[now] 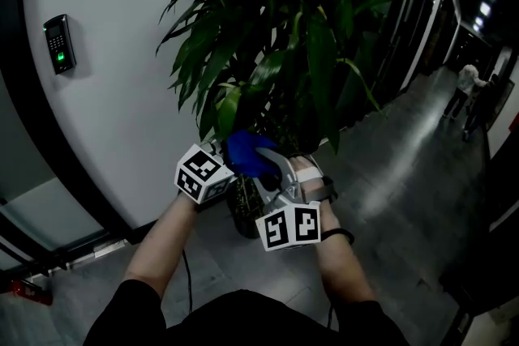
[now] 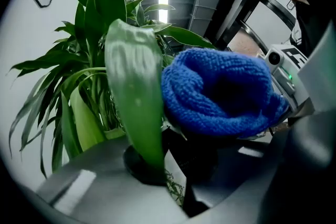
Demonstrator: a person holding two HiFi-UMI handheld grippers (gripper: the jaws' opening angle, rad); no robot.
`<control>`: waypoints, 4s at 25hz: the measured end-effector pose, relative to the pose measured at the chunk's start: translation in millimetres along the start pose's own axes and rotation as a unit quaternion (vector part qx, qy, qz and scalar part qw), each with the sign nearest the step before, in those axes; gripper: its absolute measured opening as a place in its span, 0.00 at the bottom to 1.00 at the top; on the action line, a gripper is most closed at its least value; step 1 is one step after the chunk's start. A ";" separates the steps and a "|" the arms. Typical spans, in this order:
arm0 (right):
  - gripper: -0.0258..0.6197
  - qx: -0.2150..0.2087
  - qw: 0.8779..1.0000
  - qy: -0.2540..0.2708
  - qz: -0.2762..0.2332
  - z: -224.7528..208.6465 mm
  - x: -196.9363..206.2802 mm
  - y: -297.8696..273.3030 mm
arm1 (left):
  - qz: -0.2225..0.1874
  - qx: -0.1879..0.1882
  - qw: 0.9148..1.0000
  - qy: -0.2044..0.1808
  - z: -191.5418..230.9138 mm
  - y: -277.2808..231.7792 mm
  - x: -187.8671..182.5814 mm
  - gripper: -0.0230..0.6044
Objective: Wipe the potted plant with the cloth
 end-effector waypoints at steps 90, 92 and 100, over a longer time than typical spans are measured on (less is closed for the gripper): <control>0.18 -0.162 0.868 -0.429 -0.190 47.3 214.9 99.2 | 0.051 -0.336 0.936 0.094 -181.6 46.8 50.4 0.05; 0.18 -0.168 0.870 -0.419 -0.199 33.1 242.7 87.1 | 0.043 -0.353 0.929 0.102 -183.2 22.2 50.9 0.05; 0.18 -0.170 0.873 -0.400 -0.223 -4.7 268.4 67.5 | 0.047 -0.373 0.920 0.113 -164.7 -10.8 57.4 0.05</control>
Point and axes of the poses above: the fingertips, and each gripper's own axes: y backward along the fingers, z to its left, x out of its underside, the point moved 3 cm from there along y, backward along the fingers, and after that the axes turned 3 degrees about z, right-handed, at the moved point
